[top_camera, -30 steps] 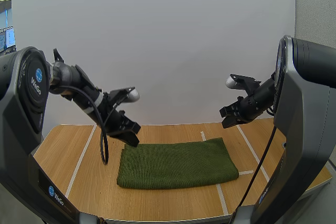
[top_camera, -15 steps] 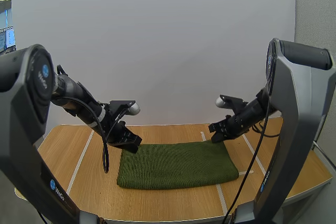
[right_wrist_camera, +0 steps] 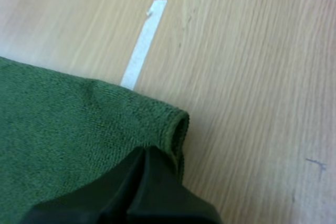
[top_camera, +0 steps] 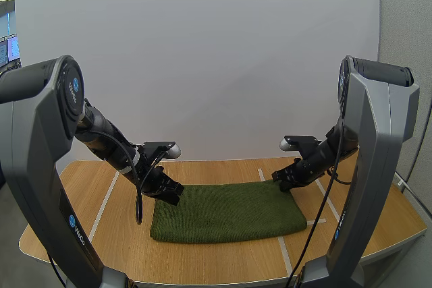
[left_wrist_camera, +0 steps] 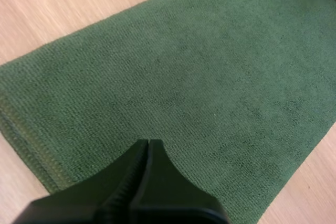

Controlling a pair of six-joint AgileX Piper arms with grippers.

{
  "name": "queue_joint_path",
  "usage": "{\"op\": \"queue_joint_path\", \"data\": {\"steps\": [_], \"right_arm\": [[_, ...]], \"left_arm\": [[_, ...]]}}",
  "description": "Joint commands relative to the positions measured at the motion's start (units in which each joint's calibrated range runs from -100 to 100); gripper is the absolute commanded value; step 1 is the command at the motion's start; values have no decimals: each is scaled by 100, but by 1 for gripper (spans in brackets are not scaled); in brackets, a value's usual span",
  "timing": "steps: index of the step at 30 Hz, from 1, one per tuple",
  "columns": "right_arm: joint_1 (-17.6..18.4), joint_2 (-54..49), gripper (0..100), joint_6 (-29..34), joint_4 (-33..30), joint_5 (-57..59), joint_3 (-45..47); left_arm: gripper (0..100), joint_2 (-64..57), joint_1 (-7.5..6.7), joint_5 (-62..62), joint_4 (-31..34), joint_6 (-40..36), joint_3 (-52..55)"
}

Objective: Fold the towel

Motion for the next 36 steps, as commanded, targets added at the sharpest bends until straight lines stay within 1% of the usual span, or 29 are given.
{"op": "queue_joint_path", "data": {"steps": [1, 4, 7, 13, 16, 19, 20, 21, 22, 23, 24, 26, 28, 36], "right_arm": [[0, 212, 0, -98, 77, -189, -18], [0, 86, 0, -125, 152, -145, -71], [0, -169, 0, -115, 152, 189, -177], [-8, -475, 0, -91, 162, -110, -177], [-8, -461, 0, -91, 83, -49, -177], [-8, -461, 0, 71, -240, 254, -177], [-8, -461, 5, 229, -355, 296, -177], [-8, -461, 13, 356, -447, 296, -177], [-8, -461, 27, 408, -495, 258, -177], [-8, -461, 37, 416, -495, 261, -177], [-8, -461, 51, 416, -495, 261, -177], [-8, -461, 72, 429, -495, 261, -177], [-8, -461, 79, 475, -561, 294, -177], [-8, -421, 79, 671, -753, 430, -143]], "left_arm": [[0, 115, 8, -113, -127, 51, 8], [0, 115, 8, -113, -127, 51, 8], [0, 115, 8, -87, -127, 51, 8], [0, 115, 8, 158, -127, 51, 8], [0, 115, 8, 250, -127, 51, 8], [0, 115, 8, 250, -127, 51, 8], [0, 115, 8, 250, -127, 51, 8], [0, 115, 8, 250, -127, 51, 8], [0, 115, 8, 250, -127, 51, 8], [0, 115, 8, 227, -127, 51, 8], [0, 115, 8, 227, -127, 51, 8], [0, 115, 8, 227, -127, 51, 8], [0, 115, 8, 227, -127, 51, 8], [0, 115, 8, 227, -127, 51, 8]]}}
